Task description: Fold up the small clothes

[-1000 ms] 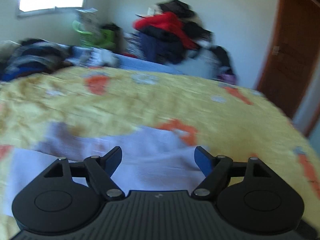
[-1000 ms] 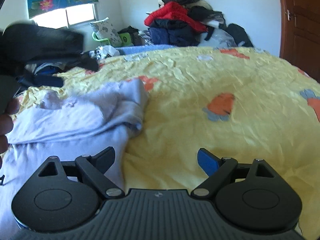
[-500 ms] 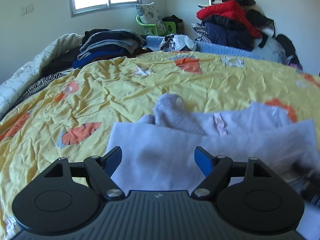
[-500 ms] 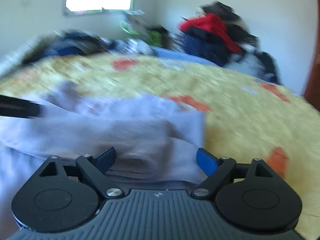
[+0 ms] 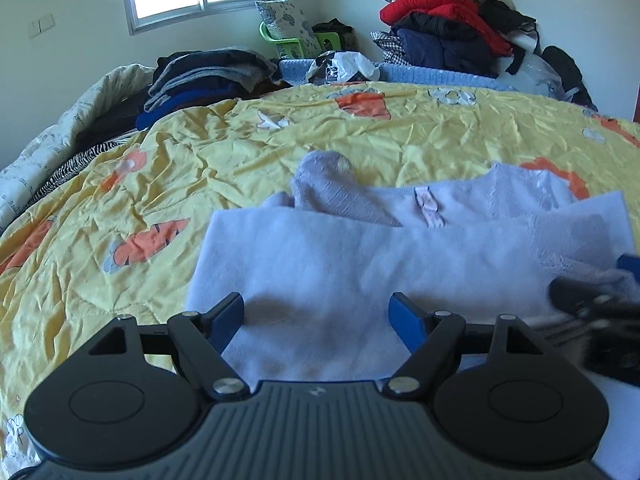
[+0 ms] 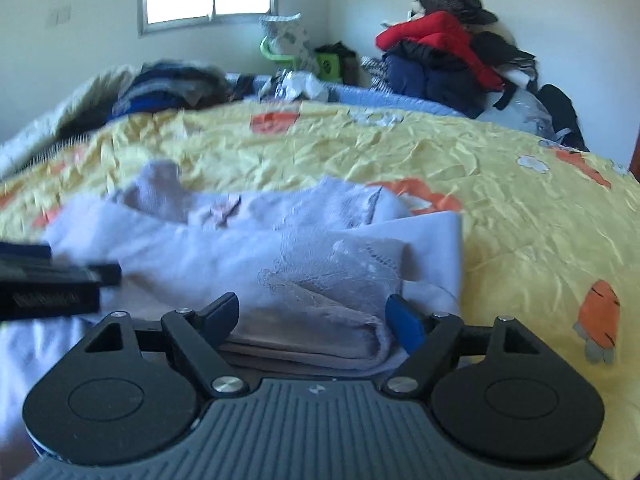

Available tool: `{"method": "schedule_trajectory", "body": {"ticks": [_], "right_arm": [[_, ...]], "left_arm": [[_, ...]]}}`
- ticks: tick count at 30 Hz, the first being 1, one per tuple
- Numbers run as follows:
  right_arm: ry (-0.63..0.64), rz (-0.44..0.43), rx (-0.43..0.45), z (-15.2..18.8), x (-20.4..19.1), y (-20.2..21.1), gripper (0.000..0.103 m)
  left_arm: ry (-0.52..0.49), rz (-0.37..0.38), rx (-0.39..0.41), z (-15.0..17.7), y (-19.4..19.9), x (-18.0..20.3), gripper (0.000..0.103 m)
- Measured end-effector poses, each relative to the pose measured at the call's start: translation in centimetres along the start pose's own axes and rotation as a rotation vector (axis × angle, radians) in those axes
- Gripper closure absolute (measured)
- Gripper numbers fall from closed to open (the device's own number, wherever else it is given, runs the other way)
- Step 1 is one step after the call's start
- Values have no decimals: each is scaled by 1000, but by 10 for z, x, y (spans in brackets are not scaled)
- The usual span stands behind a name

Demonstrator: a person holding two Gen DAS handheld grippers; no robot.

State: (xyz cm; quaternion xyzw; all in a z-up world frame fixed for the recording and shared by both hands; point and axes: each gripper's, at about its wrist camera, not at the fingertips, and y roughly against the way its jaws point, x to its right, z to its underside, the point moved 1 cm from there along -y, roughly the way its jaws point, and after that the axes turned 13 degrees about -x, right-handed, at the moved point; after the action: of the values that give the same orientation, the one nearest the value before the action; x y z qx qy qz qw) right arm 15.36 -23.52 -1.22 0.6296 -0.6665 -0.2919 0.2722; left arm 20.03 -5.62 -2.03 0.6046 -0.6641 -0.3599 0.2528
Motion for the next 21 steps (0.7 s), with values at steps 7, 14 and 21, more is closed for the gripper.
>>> {"method": "schedule_trajectory", "body": {"ticks": [7, 14, 21], "right_arm": [[16, 24, -25, 9, 6, -6, 16], [3, -5, 9, 21, 3, 14, 14], [-27, -28, -16, 41, 1, 29, 12]], "left_arm": [[-1, -5, 11, 5, 2, 1, 23], [8, 3, 9, 10, 9, -3, 23], [11, 27, 10, 25, 19, -6, 23]]}}
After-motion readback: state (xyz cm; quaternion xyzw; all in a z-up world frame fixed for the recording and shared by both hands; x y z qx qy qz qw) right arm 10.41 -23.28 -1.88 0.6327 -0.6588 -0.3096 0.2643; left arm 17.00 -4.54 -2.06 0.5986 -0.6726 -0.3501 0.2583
